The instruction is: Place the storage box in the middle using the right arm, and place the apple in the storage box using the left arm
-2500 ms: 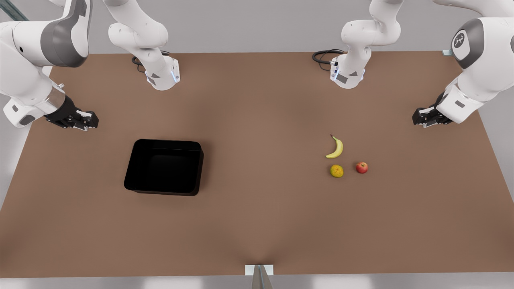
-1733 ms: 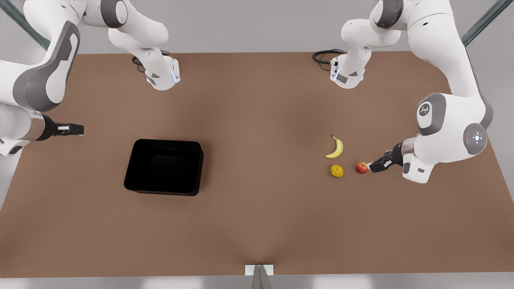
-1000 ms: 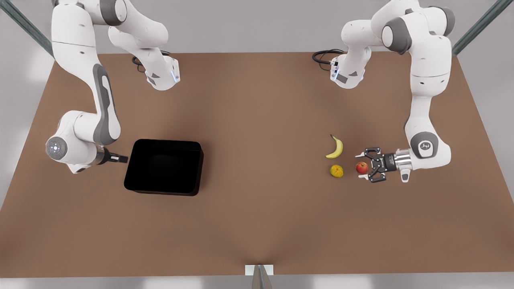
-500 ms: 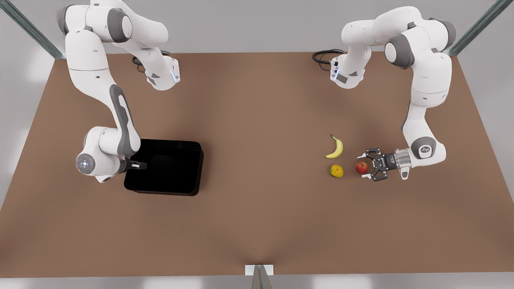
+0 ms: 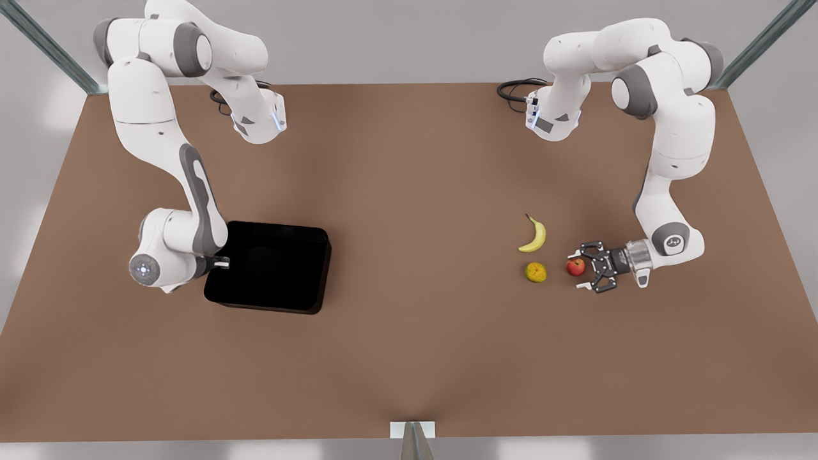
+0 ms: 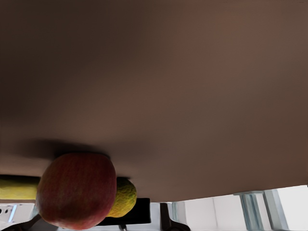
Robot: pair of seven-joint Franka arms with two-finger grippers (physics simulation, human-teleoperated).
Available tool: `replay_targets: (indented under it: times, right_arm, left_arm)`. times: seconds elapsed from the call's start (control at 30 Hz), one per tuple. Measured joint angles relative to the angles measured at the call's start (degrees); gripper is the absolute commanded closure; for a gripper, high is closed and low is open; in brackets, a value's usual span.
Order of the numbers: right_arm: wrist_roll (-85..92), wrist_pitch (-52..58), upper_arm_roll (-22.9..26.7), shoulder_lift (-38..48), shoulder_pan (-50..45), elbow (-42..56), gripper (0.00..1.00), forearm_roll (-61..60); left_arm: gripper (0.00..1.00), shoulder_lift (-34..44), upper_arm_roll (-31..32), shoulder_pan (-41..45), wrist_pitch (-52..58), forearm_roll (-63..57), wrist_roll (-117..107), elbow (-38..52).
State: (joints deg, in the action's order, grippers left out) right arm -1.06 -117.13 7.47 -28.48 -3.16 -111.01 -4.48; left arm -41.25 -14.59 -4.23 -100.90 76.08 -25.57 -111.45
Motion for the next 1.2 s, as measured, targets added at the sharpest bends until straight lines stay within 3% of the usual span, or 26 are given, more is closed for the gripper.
replay_targets:
  times: [0.1, 0.23, 0.33, 0.37, 0.5, 0.53, 0.73, 0.8, 0.87, 1.07, 1.2]
  right_arm:
    - [0.09, 1.37, 0.0, 0.09, 0.0, 0.53, 0.7, 0.0]
    - [0.43, 1.38, -0.09, 0.18, 0.0, 0.53, 0.78, 0.0]
    - [0.52, 1.41, -0.09, 0.09, 0.0, 0.88, 0.79, 0.0]
    - [0.53, 1.38, -0.44, 0.09, 0.0, 0.88, 0.79, -0.01]
    - [0.71, 1.44, -0.77, 0.39, 0.09, 0.96, 0.79, -0.22]
    - [0.66, 1.53, -0.87, 0.52, -0.05, 1.34, 0.79, -0.29]
    - [0.58, 3.82, -5.0, 1.23, -3.14, 5.47, 0.79, -0.16]
    - [0.43, 3.82, -6.65, 1.24, -5.13, 8.02, 0.79, -0.16]
    - [0.36, 3.58, -7.77, 0.51, -8.43, 11.1, 0.79, -0.19]
    - [-0.03, 3.04, -7.91, -5.86, -17.59, 20.35, 0.79, -0.82]
    - [0.05, 2.67, -7.91, -13.05, -22.65, 28.91, 0.79, -0.99]
  left_arm:
    - [0.11, -0.54, 0.09, 0.01, -0.18, 1.15, 0.26, 0.0]
    - [0.39, -0.49, 0.12, 0.02, -0.18, 1.93, 0.16, 0.0]
    - [0.38, -0.68, 0.09, 0.02, -0.18, 2.2, 0.25, 0.0]
    - [0.25, -0.91, 0.09, -0.04, -0.22, 2.31, 0.26, -0.01]
    - [0.18, -1.03, 0.09, 0.01, -0.26, 2.39, 0.25, 0.0]
    - [0.11, -1.03, 0.09, -0.03, -0.26, 2.4, 0.25, 0.0]
    - [0.13, -1.47, 0.6, 0.02, -1.66, 3.31, -0.1, 0.09]
    - [0.21, -1.47, 0.62, 0.01, -1.68, 3.82, -0.49, 0.09]
    - [0.42, -1.38, 0.62, 0.01, -1.58, 4.15, -0.62, 0.09]
    - [0.39, -1.47, 0.61, 0.01, -1.5, 4.5, -0.54, -0.35]
    - [0.45, -1.1, 0.61, 0.02, -1.38, 4.27, -0.91, -0.35]
